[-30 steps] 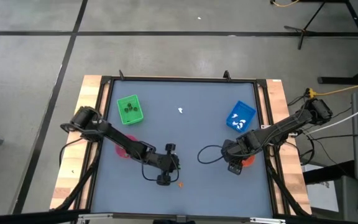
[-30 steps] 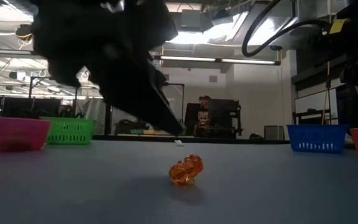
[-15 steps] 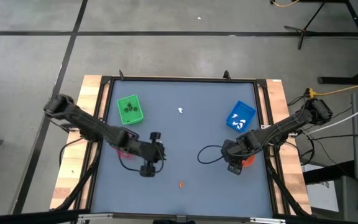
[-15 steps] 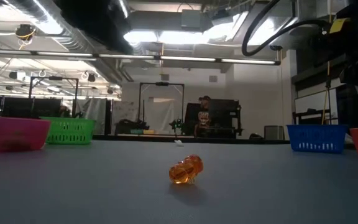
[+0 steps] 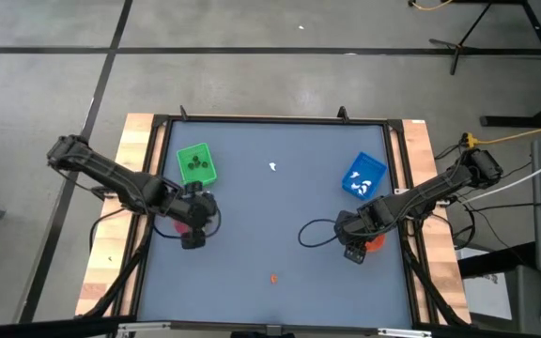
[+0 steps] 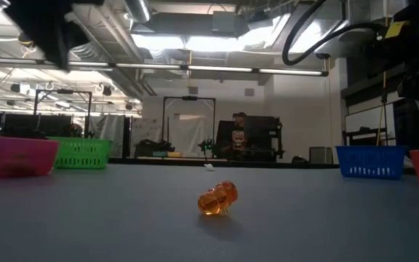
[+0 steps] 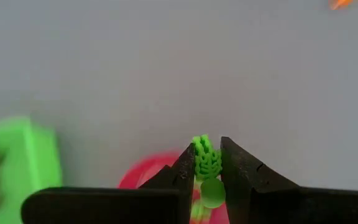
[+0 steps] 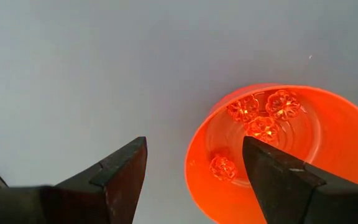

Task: Sort Halloween decoration
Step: Put the small green skeleton toy into the transparent red bowl

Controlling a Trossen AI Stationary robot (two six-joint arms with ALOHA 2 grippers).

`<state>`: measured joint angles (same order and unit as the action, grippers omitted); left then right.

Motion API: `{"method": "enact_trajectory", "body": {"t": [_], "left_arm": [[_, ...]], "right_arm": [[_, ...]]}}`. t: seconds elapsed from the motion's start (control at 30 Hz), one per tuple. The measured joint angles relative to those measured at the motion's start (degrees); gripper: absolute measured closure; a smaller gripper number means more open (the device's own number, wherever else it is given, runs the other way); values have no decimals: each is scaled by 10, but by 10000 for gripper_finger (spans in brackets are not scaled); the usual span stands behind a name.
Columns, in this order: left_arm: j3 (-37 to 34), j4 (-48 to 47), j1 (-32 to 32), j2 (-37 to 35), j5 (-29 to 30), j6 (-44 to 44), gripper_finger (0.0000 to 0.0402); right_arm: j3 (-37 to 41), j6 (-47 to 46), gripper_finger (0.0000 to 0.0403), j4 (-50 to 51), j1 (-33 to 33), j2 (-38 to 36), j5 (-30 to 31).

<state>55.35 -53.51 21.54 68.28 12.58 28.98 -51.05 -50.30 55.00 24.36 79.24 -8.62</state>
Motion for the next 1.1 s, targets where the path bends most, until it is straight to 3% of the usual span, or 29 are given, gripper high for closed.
{"method": "enact_trajectory", "body": {"t": [0.23, 0.5, 0.7, 1.1], "left_arm": [[-34, -104, 0, 1, -2, 93, 361], [-120, -90, 0, 1, -16, 166, 361], [-140, -76, 0, 1, -25, 209, 354], [-140, -54, 0, 1, -30, 202, 275]], "right_arm": [[0, 0, 139, 0, 0, 0, 0], [0, 0, 139, 0, 0, 0, 0], [0, 0, 139, 0, 0, 0, 0], [0, 0, 139, 0, 0, 0, 0]]}}
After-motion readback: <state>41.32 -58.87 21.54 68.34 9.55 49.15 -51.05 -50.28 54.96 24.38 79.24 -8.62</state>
